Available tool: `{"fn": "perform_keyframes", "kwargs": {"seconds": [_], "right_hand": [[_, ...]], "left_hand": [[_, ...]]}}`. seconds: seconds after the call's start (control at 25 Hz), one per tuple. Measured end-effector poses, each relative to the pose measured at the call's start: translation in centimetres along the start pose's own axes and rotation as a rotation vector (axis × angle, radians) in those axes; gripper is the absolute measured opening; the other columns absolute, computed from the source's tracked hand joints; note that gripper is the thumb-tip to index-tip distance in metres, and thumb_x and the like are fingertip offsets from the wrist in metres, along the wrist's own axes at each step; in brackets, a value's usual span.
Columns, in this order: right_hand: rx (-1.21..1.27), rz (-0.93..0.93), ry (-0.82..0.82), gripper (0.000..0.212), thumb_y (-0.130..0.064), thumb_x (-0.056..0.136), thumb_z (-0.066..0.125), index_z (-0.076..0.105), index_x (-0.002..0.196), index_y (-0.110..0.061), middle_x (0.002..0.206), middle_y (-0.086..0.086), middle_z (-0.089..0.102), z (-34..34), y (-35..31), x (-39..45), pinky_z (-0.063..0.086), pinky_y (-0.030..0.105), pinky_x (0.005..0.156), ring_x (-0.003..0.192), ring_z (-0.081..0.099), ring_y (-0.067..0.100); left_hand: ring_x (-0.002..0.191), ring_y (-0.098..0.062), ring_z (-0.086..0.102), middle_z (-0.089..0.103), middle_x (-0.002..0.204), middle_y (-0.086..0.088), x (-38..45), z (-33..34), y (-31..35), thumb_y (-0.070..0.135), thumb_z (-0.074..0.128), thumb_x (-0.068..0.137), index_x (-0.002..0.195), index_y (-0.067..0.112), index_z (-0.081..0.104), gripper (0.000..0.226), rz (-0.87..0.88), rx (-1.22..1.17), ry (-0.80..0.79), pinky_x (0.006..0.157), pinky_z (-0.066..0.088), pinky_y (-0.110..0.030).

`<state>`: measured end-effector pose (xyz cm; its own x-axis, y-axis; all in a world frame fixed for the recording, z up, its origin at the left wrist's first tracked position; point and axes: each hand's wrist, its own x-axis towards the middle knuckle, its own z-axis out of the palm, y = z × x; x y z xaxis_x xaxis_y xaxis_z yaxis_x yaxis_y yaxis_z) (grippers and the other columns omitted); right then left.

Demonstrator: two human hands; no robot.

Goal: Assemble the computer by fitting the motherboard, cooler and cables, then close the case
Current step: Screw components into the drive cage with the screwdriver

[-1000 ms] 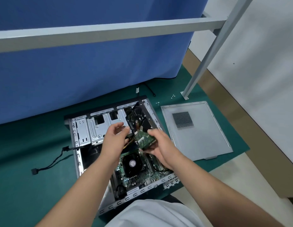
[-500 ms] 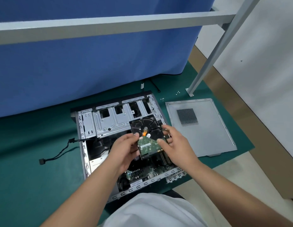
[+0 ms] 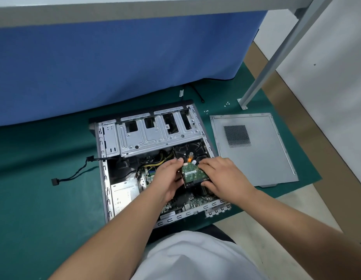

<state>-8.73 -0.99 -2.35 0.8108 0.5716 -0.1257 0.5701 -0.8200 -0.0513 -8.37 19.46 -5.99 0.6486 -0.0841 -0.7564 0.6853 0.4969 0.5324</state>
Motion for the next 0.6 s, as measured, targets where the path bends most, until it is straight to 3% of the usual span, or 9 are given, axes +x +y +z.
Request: {"fn": "perform_keyframes", "kwargs": {"seconds": [0.12, 0.28, 0.32, 0.44, 0.6], "right_hand": [[-0.030, 0.005, 0.021, 0.057, -0.046, 0.090, 0.070, 0.059, 0.139, -0.019, 0.138, -0.003, 0.058, 0.3, 0.6, 1.0, 0.042, 0.039, 0.104, 0.124, 0.054, 0.020], [-0.067, -0.002, 0.040, 0.057, -0.047, 0.089, 0.071, 0.060, 0.137, -0.019, 0.137, -0.004, 0.059, 0.8, 1.3, 2.4, 0.043, 0.039, 0.102, 0.122, 0.056, 0.019], [-0.075, -0.006, 0.048, 0.057, -0.047, 0.089, 0.071, 0.060, 0.137, -0.019, 0.137, -0.004, 0.060, 0.9, 1.5, 2.8, 0.043, 0.038, 0.101, 0.122, 0.056, 0.018], [-0.100, -0.035, 0.077, 0.057, -0.047, 0.087, 0.073, 0.061, 0.136, -0.019, 0.134, -0.004, 0.061, 1.3, 2.0, 3.8, 0.041, 0.038, 0.100, 0.121, 0.054, 0.019], [-0.117, -0.071, 0.107, 0.057, -0.047, 0.087, 0.072, 0.062, 0.135, -0.016, 0.134, -0.001, 0.061, 1.8, 2.5, 4.9, 0.037, 0.038, 0.099, 0.121, 0.053, 0.022]], "left_hand": [[0.112, -0.029, 0.070, 0.071, 0.125, -0.014, 0.9, 0.4, 0.3, 0.019, 0.069, 0.099, 0.129, 0.008, 0.062, 0.033, 0.008, -0.044, 0.021, 0.074, 0.060, -0.035], [0.113, -0.029, 0.069, 0.070, 0.125, -0.015, 1.9, 0.9, 0.7, 0.019, 0.069, 0.099, 0.132, 0.008, 0.060, 0.036, 0.025, -0.120, 0.037, 0.092, 0.061, -0.046], [0.108, -0.027, 0.071, 0.072, 0.121, -0.014, 2.2, 1.1, 0.9, 0.018, 0.068, 0.099, 0.128, 0.008, 0.062, 0.032, 0.027, -0.138, 0.043, 0.091, 0.061, -0.047], [0.077, -0.018, 0.075, 0.075, 0.094, -0.011, 2.8, 1.2, 1.5, 0.016, 0.066, 0.100, 0.104, 0.008, 0.066, 0.009, 0.031, -0.160, 0.051, 0.067, 0.062, -0.036], [0.075, -0.021, 0.076, 0.076, 0.089, -0.013, 3.0, 1.3, 2.1, 0.014, 0.064, 0.102, 0.112, 0.001, 0.063, 0.017, 0.037, -0.213, 0.056, 0.067, 0.062, -0.036]]}}
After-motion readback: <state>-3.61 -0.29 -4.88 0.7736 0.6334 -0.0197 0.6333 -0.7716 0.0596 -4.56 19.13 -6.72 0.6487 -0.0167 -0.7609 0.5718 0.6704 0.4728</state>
